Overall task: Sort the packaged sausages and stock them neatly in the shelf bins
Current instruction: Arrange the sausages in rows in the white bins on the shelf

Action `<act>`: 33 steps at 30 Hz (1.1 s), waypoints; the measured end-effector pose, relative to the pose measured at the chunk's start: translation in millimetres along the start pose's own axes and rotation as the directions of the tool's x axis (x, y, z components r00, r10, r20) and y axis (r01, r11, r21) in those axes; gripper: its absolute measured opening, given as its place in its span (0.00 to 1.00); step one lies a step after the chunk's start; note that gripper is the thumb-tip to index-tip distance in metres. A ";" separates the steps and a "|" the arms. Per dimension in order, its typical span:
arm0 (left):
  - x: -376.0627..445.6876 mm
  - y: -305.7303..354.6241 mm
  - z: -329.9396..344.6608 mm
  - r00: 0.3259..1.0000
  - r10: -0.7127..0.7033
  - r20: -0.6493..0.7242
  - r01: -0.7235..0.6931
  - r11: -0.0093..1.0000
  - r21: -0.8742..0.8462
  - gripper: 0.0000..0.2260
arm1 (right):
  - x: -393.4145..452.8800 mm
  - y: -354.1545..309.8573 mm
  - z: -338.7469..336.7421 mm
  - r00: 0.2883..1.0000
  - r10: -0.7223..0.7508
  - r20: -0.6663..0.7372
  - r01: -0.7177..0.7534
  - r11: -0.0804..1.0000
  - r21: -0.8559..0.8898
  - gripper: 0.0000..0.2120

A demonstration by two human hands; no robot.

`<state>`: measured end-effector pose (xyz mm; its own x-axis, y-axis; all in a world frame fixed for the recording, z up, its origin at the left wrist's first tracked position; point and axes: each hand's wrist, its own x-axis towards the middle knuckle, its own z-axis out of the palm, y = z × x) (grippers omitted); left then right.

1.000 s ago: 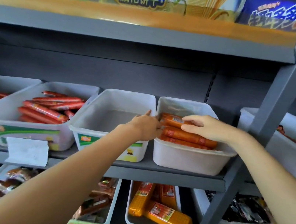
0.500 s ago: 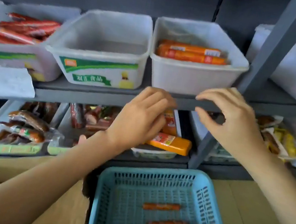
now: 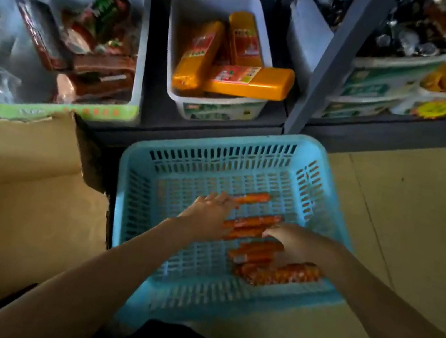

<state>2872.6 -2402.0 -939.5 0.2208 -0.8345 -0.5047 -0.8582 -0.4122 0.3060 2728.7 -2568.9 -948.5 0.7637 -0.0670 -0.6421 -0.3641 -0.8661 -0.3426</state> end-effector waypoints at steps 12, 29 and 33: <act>24.7 12.2 55.0 0.998 -0.066 -0.024 0.065 0.997 -0.038 0.29 | 9.8 3.2 12.5 0.996 0.040 0.081 -0.025 0.984 -0.178 0.43; 64.8 18.9 45.0 0.981 -0.166 0.098 0.156 0.982 0.109 0.36 | 2.8 -3.0 31.7 0.997 0.055 0.061 -0.022 0.894 -0.448 0.34; 65.4 17.0 44.5 0.980 -0.162 0.114 0.151 0.984 0.096 0.31 | 8.9 -6.7 28.9 0.994 0.048 0.102 0.004 0.888 -0.460 0.37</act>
<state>2851.8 -2447.3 -1003.2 0.3025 -0.7097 -0.6362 -0.8552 -0.4969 0.1476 2722.6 -2549.4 -971.8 0.6874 -0.0575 -0.7240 -0.0748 -0.9972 0.0082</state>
